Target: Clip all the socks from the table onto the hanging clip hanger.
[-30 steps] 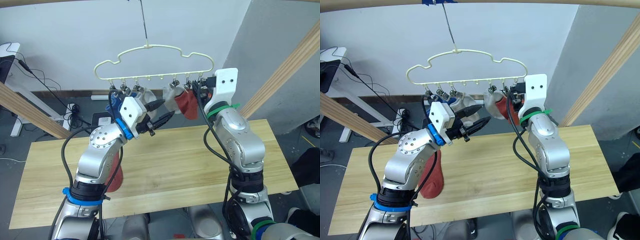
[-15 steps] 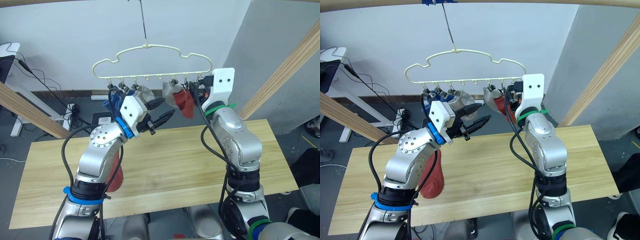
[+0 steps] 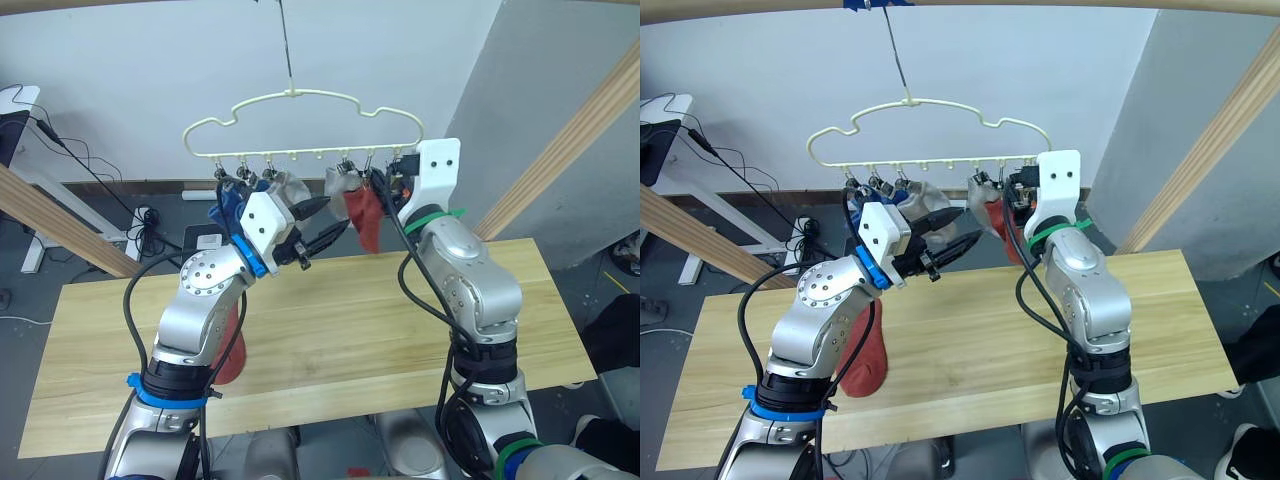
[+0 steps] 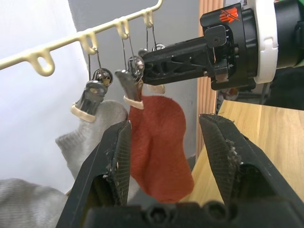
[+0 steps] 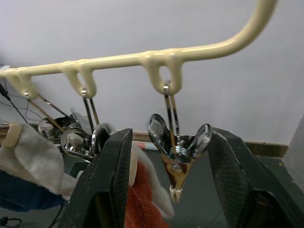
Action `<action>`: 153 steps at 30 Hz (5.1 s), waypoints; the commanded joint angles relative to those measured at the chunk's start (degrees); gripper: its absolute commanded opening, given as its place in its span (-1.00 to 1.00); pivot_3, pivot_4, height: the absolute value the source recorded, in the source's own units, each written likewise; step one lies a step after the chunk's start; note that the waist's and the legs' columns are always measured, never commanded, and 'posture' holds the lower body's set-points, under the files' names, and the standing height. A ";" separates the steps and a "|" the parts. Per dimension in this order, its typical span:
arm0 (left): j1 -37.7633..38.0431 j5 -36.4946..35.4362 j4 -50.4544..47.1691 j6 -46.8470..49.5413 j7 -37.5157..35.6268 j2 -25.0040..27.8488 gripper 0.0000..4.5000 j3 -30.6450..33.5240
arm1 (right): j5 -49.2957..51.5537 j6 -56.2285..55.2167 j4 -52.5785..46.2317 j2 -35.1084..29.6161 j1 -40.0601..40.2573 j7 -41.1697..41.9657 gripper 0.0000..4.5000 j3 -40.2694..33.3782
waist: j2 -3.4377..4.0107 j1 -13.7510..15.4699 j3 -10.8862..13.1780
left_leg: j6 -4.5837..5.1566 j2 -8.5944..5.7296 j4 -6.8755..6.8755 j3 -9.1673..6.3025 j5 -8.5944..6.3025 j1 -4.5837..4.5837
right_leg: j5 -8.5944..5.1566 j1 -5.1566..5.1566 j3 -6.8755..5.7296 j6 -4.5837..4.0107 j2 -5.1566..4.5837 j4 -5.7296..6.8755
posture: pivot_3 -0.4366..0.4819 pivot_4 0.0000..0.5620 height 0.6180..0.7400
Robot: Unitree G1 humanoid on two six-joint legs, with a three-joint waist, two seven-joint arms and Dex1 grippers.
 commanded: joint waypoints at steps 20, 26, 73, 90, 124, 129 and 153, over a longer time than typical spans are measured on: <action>0.84 0.90 -0.77 -2.48 -0.87 -0.32 0.13 -0.88 | -1.30 -1.94 -2.37 0.13 0.65 -1.42 -0.29 1.09 | 0.00 -0.01 0.00 | 0.00 0.00 0.01 0.00 0.00 0.00 | 0.00 0.00 0.00 0.00 0.00 0.02 | -0.52 0.03 1.00; 0.80 0.98 -0.77 -2.47 -1.03 -0.40 0.13 -1.00 | -1.85 -1.94 -3.07 -0.03 1.16 -1.66 -0.29 1.23 | 0.00 -0.02 0.00 | 0.00 0.00 0.01 0.00 0.00 0.00 | 0.00 0.00 0.00 0.00 0.00 0.02 | -0.52 0.03 1.00; 4.75 2.39 -2.19 -2.89 -0.14 0.28 0.13 -0.77 | -2.87 -11.12 4.85 -3.49 -1.85 3.19 -0.99 3.71 | 0.00 -0.03 0.00 | 0.00 0.00 0.04 -0.01 0.00 0.02 | 0.01 0.00 0.00 -0.01 -0.01 0.10 | -0.49 0.03 1.00; 26.92 4.31 1.95 0.45 29.83 -10.36 1.00 18.68 | -2.28 -9.48 3.93 -5.00 -1.31 4.34 -0.99 3.15 | -0.01 0.03 -0.01 | 0.01 0.01 0.06 -0.03 0.00 0.04 | 0.01 0.01 -0.01 -0.01 -0.03 0.14 | -0.48 0.06 1.00; 23.86 7.46 16.70 5.26 34.65 -8.92 -1.00 18.81 | -1.81 -6.58 4.05 -4.68 -1.53 6.77 -0.99 4.63 | -0.02 0.38 -0.02 | 0.00 -0.01 0.07 -0.03 0.00 0.11 | 0.01 0.09 -0.02 -0.01 -0.03 0.15 | -0.46 0.12 1.00; 24.16 10.28 16.63 -0.15 28.56 -5.46 -1.00 13.96 | -1.99 -6.66 4.19 -4.84 -1.80 6.94 -0.99 4.54 | -0.02 0.35 -0.02 | 0.00 -0.01 0.07 -0.02 0.00 0.11 | 0.01 0.08 -0.02 -0.01 -0.03 0.13 | -0.50 0.10 1.00; -1.55 16.77 25.59 -21.08 12.51 -16.81 -1.00 -7.88 | -2.14 -3.83 0.76 -6.29 -1.91 5.45 -0.99 2.91 | 0.01 -0.41 0.00 | 0.02 -0.04 0.06 0.02 0.00 0.04 | 0.01 0.07 0.01 -0.01 -0.02 0.04 | -0.70 0.10 1.00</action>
